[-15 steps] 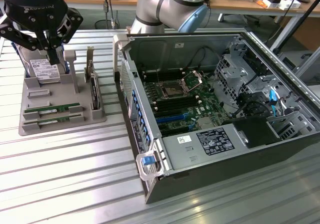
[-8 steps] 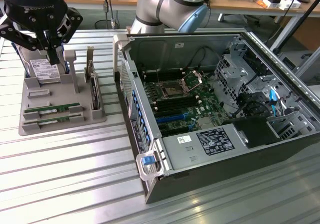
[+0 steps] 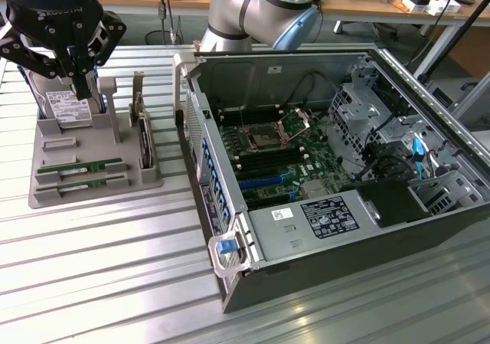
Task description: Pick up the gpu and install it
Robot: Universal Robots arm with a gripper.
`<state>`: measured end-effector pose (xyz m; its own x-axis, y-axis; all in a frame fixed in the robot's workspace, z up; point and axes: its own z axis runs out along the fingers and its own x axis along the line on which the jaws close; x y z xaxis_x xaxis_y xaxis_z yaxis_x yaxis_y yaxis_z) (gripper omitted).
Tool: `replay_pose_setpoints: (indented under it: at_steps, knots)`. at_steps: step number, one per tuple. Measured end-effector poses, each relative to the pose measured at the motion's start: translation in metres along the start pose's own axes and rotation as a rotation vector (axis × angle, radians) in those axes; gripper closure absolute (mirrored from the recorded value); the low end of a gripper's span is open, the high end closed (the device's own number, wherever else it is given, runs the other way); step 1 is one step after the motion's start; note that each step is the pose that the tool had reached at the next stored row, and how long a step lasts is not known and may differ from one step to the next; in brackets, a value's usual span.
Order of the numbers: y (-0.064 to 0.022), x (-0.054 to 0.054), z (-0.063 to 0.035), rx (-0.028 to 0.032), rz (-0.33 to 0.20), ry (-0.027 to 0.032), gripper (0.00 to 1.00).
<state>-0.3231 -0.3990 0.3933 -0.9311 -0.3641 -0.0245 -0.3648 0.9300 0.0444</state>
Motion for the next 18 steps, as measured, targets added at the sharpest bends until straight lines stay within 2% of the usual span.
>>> replay_pose_setpoints:
  at_steps: [18]
  knots:
    - [0.0,0.0,0.0,-0.0017,-0.067,0.0029,0.89]
